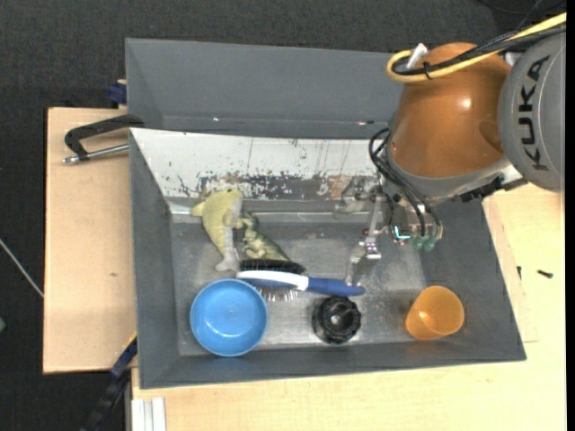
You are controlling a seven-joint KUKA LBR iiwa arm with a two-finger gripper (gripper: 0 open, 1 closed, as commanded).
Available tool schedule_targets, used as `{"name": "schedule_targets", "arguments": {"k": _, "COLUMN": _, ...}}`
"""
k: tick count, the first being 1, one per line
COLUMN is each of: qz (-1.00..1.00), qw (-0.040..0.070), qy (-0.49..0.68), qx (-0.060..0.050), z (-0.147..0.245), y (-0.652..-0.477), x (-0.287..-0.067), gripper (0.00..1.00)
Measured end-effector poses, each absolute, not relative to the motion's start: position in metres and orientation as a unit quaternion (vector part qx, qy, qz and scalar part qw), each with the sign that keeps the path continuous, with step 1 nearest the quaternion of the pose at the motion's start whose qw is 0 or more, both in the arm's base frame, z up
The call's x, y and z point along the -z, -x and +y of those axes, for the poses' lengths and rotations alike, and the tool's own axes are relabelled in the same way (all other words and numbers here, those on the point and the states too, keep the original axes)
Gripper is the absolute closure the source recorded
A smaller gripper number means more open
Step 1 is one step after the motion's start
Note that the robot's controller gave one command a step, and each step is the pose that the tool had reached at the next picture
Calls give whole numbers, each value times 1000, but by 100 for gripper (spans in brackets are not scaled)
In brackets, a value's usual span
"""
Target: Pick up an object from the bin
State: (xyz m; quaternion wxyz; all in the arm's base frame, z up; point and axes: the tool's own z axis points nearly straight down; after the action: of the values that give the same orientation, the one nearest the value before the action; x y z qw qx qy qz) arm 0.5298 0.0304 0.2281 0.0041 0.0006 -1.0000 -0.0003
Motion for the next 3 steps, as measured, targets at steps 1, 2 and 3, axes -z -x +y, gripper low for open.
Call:
{"name": "schedule_targets", "arguments": {"k": 1, "qz": -1000, "qw": 1, "qy": -30, "qx": 0, "z": 9, "y": -559, "x": -97, "gripper": 0}}
{"name": "schedule_targets", "arguments": {"k": 2, "qz": -986, "qw": -7, "qy": -166, "qx": 1, "z": 18, "y": -560, "x": -94, "gripper": 0}}
{"name": "schedule_targets", "arguments": {"k": 3, "qz": -928, "qw": -8, "qy": -374, "qx": -1, "z": 42, "y": -555, "x": -75, "gripper": 0}}
